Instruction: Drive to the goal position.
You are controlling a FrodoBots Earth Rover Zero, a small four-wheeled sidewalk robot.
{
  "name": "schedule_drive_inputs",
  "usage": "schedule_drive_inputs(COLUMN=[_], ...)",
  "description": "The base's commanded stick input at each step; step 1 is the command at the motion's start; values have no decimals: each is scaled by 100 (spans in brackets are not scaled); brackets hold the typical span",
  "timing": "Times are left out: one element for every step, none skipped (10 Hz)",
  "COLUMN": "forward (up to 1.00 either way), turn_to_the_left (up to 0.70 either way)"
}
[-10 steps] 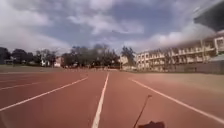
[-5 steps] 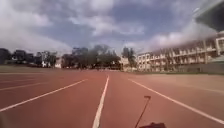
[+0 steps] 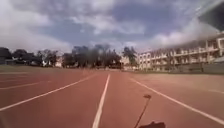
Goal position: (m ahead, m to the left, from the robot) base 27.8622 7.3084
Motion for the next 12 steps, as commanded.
schedule_drive_inputs(forward=[70, 70, 70, 70, 70, 70, 70, 70, 70, 70, 70, 70], turn_to_the_left=[0, 0, 0, 0, 0, 0, 0, 0, 0, 0, 0, 0])
